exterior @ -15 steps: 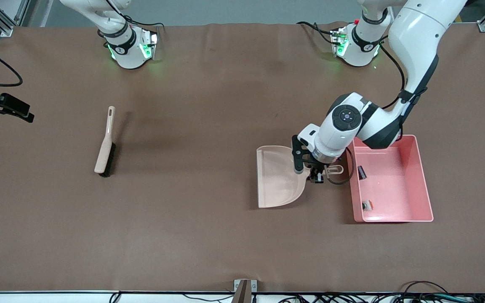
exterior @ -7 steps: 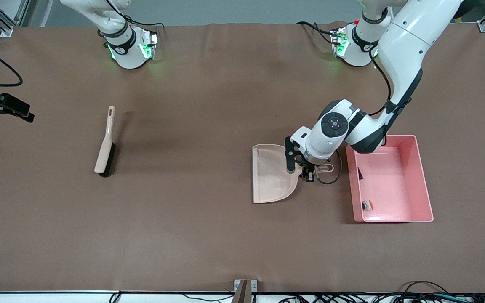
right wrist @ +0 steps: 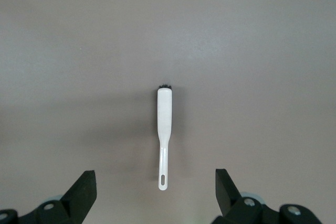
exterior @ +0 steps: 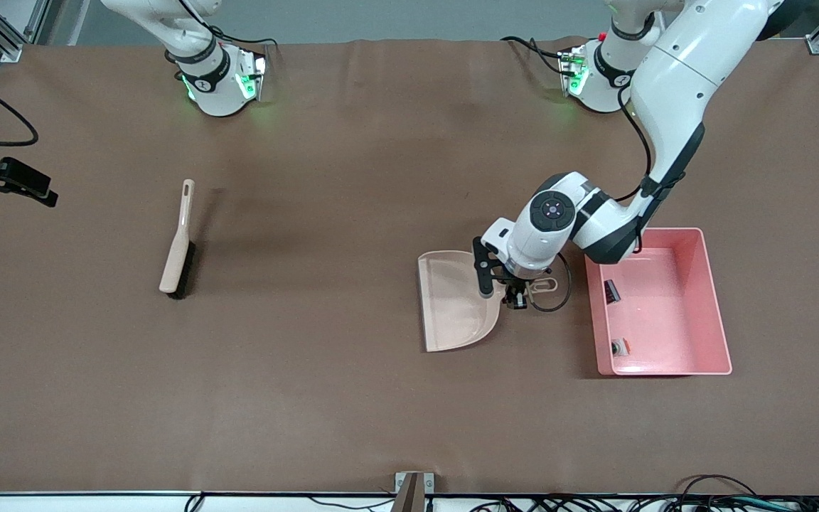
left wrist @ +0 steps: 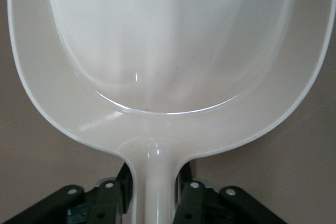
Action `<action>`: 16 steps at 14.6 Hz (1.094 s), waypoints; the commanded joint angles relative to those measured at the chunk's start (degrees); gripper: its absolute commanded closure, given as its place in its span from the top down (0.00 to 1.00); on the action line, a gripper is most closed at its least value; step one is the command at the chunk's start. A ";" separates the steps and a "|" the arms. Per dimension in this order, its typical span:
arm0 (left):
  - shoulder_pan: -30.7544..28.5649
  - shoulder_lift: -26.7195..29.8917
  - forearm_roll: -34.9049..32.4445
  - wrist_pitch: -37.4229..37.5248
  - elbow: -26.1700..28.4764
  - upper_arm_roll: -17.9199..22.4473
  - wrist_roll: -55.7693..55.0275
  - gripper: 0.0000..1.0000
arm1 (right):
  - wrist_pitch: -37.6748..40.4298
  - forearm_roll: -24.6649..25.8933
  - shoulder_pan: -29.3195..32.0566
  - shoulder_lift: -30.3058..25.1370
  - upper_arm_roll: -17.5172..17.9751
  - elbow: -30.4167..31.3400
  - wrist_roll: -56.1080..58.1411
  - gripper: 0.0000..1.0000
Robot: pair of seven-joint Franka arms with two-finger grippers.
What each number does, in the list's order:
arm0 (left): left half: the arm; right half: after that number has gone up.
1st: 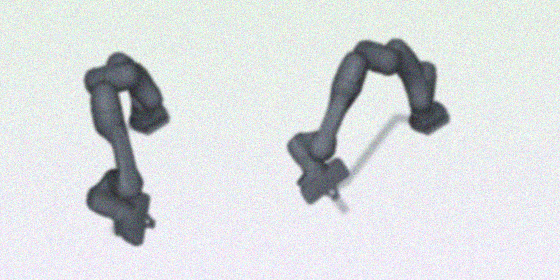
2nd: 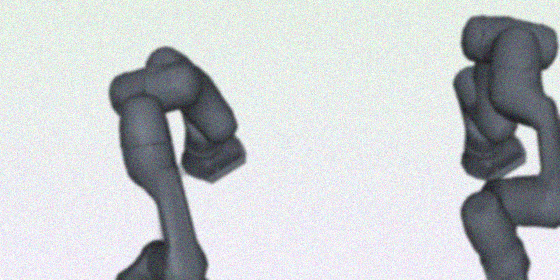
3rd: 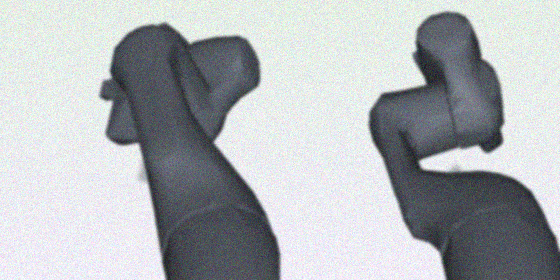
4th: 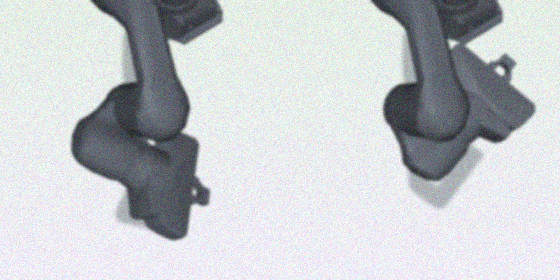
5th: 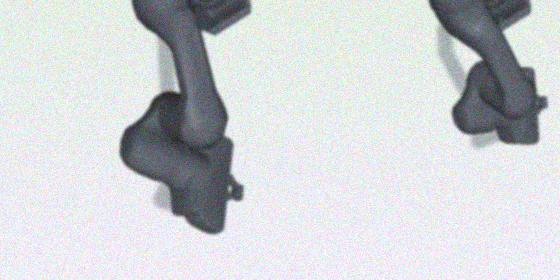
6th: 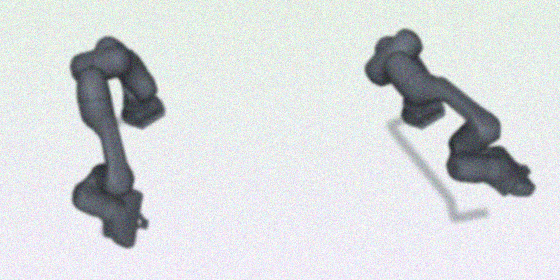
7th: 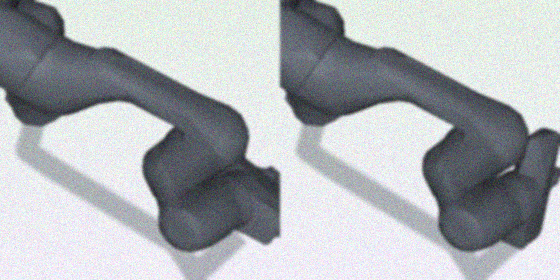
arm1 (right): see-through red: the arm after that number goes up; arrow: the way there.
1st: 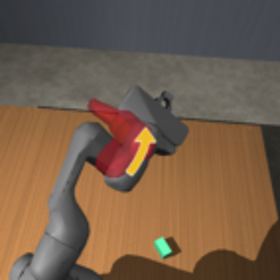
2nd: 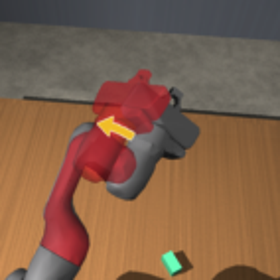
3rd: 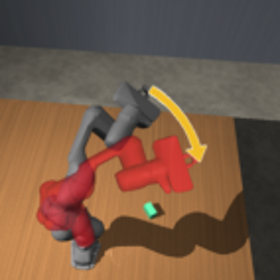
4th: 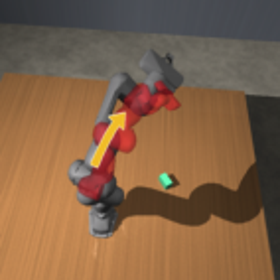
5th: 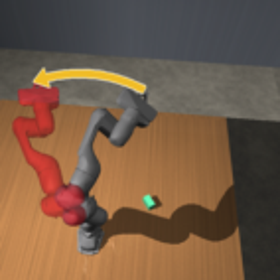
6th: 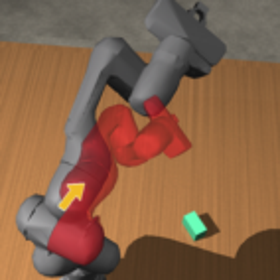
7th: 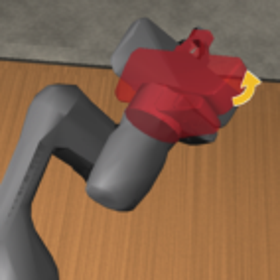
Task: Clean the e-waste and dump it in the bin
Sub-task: 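Carry the empty dustpan back and lower it onto the table, then open the left gripper and raise it away from the dustpan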
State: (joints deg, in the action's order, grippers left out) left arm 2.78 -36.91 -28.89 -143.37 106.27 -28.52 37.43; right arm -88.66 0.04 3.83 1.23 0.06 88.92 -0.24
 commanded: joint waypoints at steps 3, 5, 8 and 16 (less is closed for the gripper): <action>2.06 3.67 -1.08 3.26 -1.41 0.66 -1.30 1.00 | 0.33 0.66 0.04 -0.35 0.12 0.02 0.51 1.00; 2.67 7.19 0.05 5.81 -1.94 1.09 -1.56 1.00 | 0.33 0.66 0.04 -0.35 0.12 0.02 0.51 1.00; 2.85 13.42 8.19 12.48 -3.08 2.33 -9.26 1.00 | 0.33 0.66 0.04 -0.35 0.12 0.02 0.51 1.00; 6.36 33.55 26.95 28.13 -3.09 16.72 -26.27 1.00 | 0.33 0.66 0.13 -0.35 0.12 0.02 0.42 1.00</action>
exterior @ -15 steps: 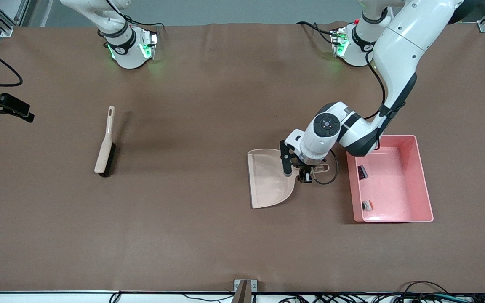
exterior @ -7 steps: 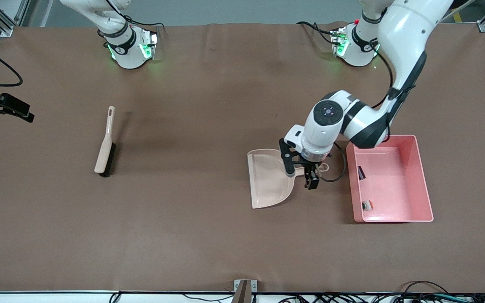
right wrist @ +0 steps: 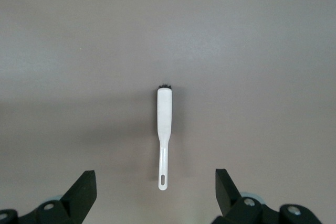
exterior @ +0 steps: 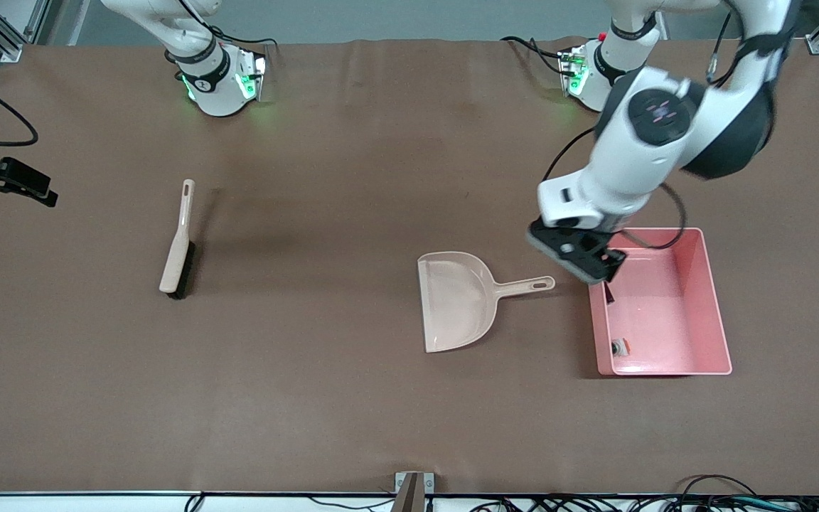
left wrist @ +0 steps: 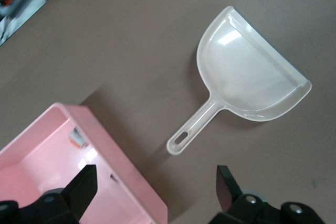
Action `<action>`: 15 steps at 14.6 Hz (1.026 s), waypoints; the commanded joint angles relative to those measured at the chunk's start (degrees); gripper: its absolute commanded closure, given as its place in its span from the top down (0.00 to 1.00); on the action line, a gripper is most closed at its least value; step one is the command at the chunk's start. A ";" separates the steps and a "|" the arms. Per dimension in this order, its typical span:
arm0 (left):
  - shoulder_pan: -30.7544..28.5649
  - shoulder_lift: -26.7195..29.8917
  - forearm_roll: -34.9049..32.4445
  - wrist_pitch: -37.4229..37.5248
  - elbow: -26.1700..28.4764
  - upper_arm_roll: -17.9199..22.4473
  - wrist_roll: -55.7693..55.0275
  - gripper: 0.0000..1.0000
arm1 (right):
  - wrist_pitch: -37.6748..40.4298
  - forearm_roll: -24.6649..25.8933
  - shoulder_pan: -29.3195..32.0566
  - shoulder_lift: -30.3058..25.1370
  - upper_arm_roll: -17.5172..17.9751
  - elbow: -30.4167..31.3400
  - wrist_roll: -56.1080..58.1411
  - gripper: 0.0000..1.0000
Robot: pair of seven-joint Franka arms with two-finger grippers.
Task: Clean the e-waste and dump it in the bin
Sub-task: 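Open the left gripper and raise it away from the dustpan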
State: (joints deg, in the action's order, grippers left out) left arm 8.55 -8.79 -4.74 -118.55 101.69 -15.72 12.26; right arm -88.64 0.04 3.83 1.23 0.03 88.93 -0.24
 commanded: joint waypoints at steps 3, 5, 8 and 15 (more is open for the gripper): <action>0.24 11.24 2.81 7.79 1.58 9.99 -0.66 1.00 | 0.40 0.66 0.12 -0.27 0.14 0.01 0.33 1.00; -0.38 14.14 3.24 13.06 1.58 12.98 -0.92 1.00 | 0.31 0.66 0.12 -0.35 0.06 0.01 0.33 1.00; -1.86 17.22 3.42 18.16 1.58 16.33 -3.54 1.00 | 0.31 0.66 0.12 -0.35 0.14 0.01 0.33 1.00; -9.86 17.67 7.81 23.54 -1.06 13.18 -13.65 1.00 | 0.40 0.66 0.12 -0.26 0.14 0.01 0.42 1.00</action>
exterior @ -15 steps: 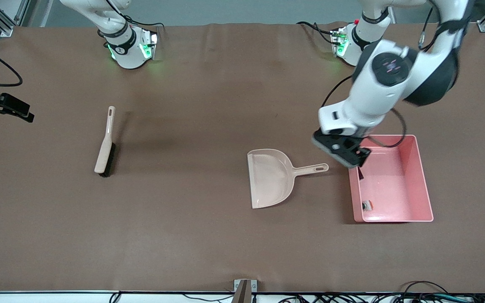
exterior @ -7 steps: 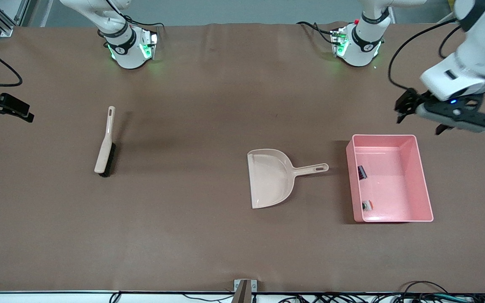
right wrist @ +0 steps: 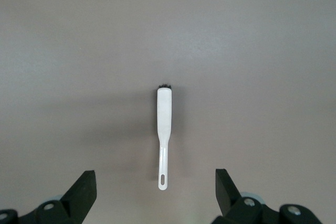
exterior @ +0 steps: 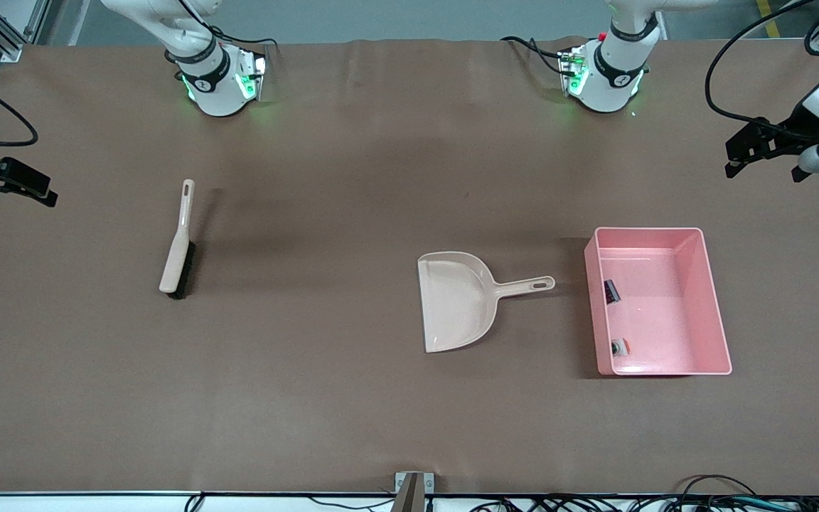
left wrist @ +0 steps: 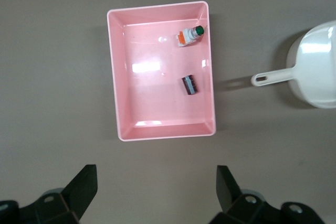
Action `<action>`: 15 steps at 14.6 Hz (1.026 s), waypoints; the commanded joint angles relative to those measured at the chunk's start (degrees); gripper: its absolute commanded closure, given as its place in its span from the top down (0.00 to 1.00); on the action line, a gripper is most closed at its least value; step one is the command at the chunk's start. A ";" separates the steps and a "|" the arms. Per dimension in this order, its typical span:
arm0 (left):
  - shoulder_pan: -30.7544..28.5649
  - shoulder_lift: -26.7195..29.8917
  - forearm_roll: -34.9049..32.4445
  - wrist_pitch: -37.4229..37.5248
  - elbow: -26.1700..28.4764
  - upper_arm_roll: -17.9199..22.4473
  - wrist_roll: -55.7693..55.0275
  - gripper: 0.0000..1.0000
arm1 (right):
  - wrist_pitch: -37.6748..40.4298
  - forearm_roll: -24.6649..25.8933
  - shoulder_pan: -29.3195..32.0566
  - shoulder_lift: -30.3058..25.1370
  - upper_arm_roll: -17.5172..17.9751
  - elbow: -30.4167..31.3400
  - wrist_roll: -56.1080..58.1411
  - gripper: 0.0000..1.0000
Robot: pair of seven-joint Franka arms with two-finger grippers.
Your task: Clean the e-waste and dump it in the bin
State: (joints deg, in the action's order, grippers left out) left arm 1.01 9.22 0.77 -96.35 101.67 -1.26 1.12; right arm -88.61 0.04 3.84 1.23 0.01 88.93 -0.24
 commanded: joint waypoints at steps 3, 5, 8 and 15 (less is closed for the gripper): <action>-2.50 -1.57 2.13 1.26 -1.82 -1.73 -6.82 1.00 | 0.37 0.66 0.12 -0.27 0.17 0.01 0.42 1.00; -2.41 -1.93 1.60 1.26 -2.79 -2.61 -7.18 1.00 | 0.37 0.66 0.12 -0.27 0.08 0.10 0.42 1.00; -1.98 -2.45 1.34 1.34 -2.96 -2.52 -7.27 1.00 | 0.37 0.66 0.20 -0.27 0.08 0.10 0.42 1.00; -1.80 -2.72 -3.76 2.57 -3.40 -4.10 -4.30 1.00 | 0.37 0.66 0.29 -0.27 0.08 0.10 0.51 1.00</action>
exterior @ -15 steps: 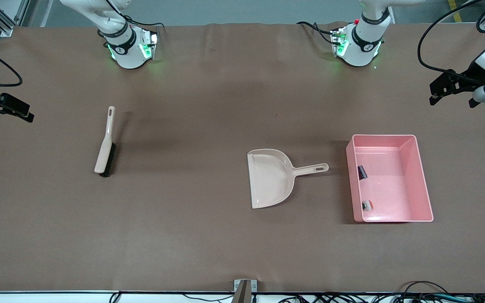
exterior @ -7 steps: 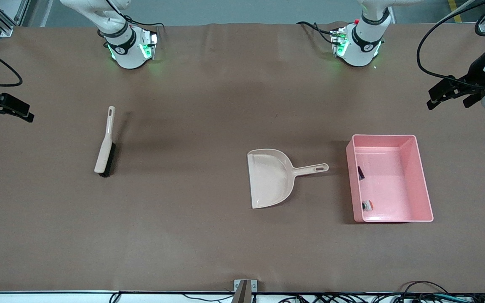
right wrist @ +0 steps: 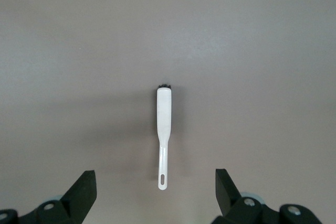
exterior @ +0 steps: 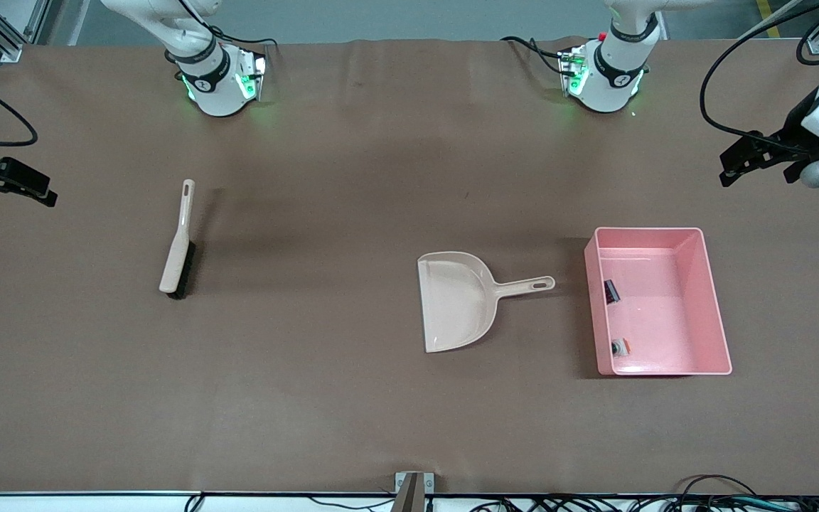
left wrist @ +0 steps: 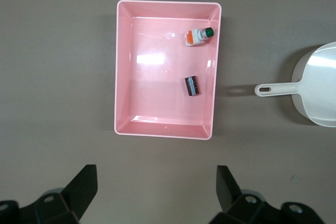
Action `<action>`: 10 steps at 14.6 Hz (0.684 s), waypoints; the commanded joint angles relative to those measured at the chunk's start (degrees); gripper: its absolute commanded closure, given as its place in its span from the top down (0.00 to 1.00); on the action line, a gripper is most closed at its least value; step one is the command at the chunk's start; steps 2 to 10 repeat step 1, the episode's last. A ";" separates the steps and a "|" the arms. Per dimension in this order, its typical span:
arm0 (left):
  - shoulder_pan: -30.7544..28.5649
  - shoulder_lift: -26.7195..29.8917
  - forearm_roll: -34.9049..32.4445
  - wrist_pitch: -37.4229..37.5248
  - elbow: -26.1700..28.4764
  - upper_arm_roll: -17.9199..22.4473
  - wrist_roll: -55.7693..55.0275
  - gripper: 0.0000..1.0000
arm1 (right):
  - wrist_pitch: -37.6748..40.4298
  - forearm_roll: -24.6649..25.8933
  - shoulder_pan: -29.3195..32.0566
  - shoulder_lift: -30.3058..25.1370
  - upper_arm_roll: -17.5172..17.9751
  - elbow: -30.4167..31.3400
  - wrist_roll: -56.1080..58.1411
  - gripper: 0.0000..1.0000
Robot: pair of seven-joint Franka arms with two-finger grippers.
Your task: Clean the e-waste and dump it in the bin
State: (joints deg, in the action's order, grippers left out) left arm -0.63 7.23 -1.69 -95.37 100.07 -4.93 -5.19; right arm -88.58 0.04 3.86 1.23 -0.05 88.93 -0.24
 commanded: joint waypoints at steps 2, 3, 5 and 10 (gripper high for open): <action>-0.33 -0.73 -1.30 1.59 -1.63 -0.43 3.24 1.00 | 0.33 0.66 0.27 -0.27 0.13 0.10 0.60 1.00; -0.33 -0.73 -1.30 1.59 -1.63 -0.43 3.24 1.00 | 0.33 0.66 0.27 -0.27 0.13 0.10 0.60 1.00; -0.33 -0.73 -1.30 1.59 -1.63 -0.43 3.24 1.00 | 0.33 0.66 0.27 -0.27 0.13 0.10 0.60 1.00; -0.33 -0.73 -1.30 1.59 -1.63 -0.43 3.24 1.00 | 0.33 0.66 0.27 -0.27 0.13 0.10 0.60 1.00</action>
